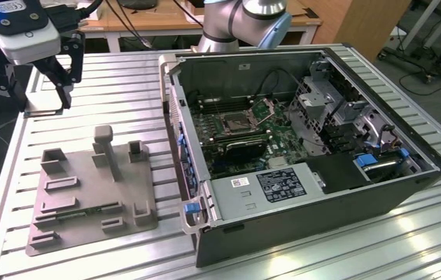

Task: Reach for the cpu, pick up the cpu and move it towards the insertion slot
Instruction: 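Pick up the cpu and move it towards the insertion slot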

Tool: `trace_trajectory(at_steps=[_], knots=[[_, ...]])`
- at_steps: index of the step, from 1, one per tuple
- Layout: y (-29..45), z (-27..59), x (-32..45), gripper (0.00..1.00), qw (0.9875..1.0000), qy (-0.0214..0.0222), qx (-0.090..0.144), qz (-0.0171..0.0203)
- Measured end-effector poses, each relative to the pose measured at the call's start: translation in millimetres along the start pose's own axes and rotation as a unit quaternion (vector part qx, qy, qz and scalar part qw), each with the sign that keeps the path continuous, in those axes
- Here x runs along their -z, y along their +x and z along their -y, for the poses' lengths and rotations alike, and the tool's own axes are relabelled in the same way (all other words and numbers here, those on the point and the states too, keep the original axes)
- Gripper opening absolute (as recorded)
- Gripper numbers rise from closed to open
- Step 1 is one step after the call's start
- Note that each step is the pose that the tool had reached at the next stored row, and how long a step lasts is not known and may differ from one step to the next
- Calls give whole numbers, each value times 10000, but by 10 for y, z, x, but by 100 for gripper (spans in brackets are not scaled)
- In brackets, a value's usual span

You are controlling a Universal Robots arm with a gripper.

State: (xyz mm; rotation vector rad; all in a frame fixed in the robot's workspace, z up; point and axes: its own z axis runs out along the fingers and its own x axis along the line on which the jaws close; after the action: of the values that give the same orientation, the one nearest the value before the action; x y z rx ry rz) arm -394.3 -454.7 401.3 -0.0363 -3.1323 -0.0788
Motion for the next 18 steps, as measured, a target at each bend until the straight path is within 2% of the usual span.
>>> trace_trajectory(at_steps=[11, 18], knots=[[-11, -1, 6, 54, 10000, 0, 1, 2], [-85, -2, 5, 54, 10000, 0, 0, 1]])
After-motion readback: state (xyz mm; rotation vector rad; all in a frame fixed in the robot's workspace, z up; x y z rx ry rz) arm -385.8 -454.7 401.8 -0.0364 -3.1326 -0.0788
